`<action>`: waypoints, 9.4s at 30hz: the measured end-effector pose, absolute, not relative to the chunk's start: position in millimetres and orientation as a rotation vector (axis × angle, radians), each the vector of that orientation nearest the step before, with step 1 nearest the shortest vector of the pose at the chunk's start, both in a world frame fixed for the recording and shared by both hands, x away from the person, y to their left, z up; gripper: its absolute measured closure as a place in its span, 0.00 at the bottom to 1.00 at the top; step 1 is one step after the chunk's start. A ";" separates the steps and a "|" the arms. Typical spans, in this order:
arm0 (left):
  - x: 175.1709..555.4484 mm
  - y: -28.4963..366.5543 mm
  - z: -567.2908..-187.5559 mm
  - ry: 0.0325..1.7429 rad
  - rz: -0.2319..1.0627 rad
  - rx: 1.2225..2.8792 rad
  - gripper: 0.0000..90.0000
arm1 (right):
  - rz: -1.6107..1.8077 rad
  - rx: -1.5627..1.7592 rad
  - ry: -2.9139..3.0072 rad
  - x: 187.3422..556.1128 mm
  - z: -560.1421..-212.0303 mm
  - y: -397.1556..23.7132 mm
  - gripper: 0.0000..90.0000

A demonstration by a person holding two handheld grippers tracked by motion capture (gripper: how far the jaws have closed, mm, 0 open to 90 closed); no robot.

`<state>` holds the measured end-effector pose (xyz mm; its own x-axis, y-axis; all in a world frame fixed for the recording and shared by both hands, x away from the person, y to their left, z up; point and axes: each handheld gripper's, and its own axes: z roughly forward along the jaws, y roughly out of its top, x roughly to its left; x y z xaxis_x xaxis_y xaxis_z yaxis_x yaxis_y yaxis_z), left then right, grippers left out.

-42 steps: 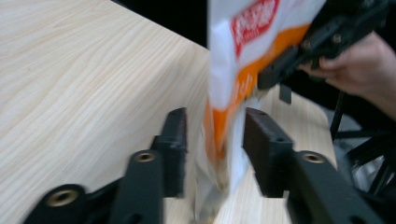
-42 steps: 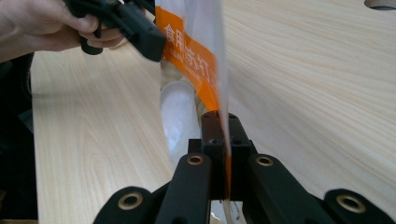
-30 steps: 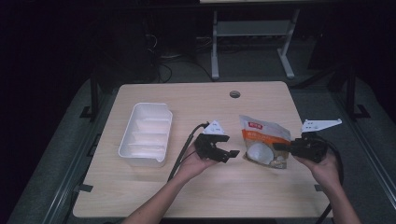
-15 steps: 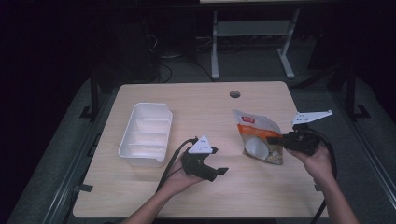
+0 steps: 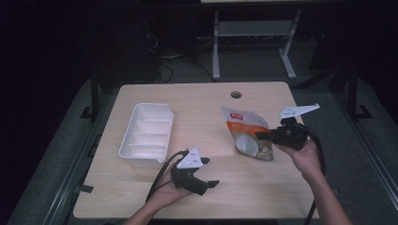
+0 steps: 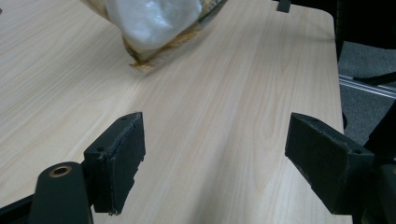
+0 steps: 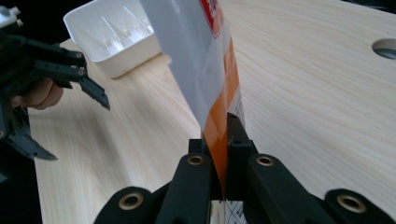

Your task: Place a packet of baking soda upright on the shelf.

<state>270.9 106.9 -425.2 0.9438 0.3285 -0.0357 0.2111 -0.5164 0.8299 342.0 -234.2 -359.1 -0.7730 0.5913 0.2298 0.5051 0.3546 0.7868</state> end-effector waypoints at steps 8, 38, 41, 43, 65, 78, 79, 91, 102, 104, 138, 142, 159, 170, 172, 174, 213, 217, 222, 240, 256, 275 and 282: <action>262.6 119.1 -427.5 0.373 0.166 2.131 0.22 | 1.429 0.989 2.524 349.2 -351.8 -210.0 1.00; 247.6 129.3 -442.0 0.312 0.154 2.167 0.22 | 1.552 0.783 2.612 374.4 -320.4 -87.9 1.00; 248.2 130.3 -442.9 0.314 0.151 2.167 0.22 | 1.557 0.759 2.628 375.6 -317.8 -75.1 1.00; 248.3 130.9 -442.8 0.310 0.152 2.173 0.22 | 1.566 0.743 2.635 376.6 -316.2 -67.3 1.00; 245.6 129.0 -444.6 0.269 0.146 2.180 0.22 | 1.614 0.577 2.708 385.1 -300.2 10.3 1.00; 246.6 131.1 -446.5 0.264 0.150 2.192 0.22 | 1.638 0.502 2.767 391.0 -306.7 53.3 1.00; 246.3 131.3 -446.4 0.266 0.147 2.192 0.22 | 1.638 0.502 2.769 391.4 -307.3 56.3 1.00; 246.0 131.6 -445.6 0.258 0.147 2.187 0.22 | 1.642 0.490 2.833 400.4 -326.6 85.7 1.00; 245.5 131.7 -445.7 0.261 0.144 2.185 0.22 | 1.572 0.509 2.897 403.9 -358.2 99.8 1.00; 245.1 131.2 -446.0 0.261 0.142 2.183 0.22 | 1.580 0.522 2.898 404.7 -364.2 97.9 0.99; 244.1 127.5 -447.2 0.248 0.134 2.195 0.22 | 1.158 0.376 3.001 396.3 -396.5 89.1 0.87; 244.6 127.6 -447.4 0.251 0.131 2.194 0.22 | 1.184 0.383 3.002 398.2 -395.5 84.6 0.79; 245.3 128.5 -446.8 0.261 0.137 2.190 0.22 | 1.101 0.351 2.960 390.7 -406.5 91.3 0.93; 246.1 128.7 -447.1 0.262 0.135 2.193 0.22 | 1.284 0.437 2.946 401.4 -388.8 74.7 0.92; 246.4 128.5 -447.4 0.263 0.134 2.194 0.22 | 1.284 0.449 2.957 403.0 -389.2 73.8 0.97; 246.6 128.4 -447.6 0.265 0.132 2.196 0.22 | 1.268 0.451 2.974 404.0 -391.5 74.0 0.99; 252.7 131.3 -447.8 0.293 0.141 2.193 0.22 | 1.433 0.576 2.924 405.5 -372.6 12.5 0.78; 252.9 131.5 -447.4 0.297 0.139 2.191 0.23 | 1.439 0.594 2.910 405.9 -371.1 3.9 0.77; 253.7 132.4 -447.6 0.305 0.139 2.188 0.23 | 1.447 0.610 2.897 405.9 -370.5 -3.7 0.76; 255.8 133.6 -447.2 0.319 0.141 2.189 0.23 | 1.479 0.690 2.853 405.2 -367.9 -37.3 0.68; 257.9 135.4 -446.9 0.331 0.142 2.183 0.23 | 1.482 0.747 2.822 402.9 -368.5 -60.7 0.64; 259.9 136.3 -447.8 0.342 0.144 2.186 0.23 | 1.478 0.820 2.785 398.4 -368.7 -93.2 0.58; 261.4 137.9 -447.5 0.353 0.148 2.182 0.23 | 1.480 0.849 2.771 397.1 -368.6 -107.5 0.56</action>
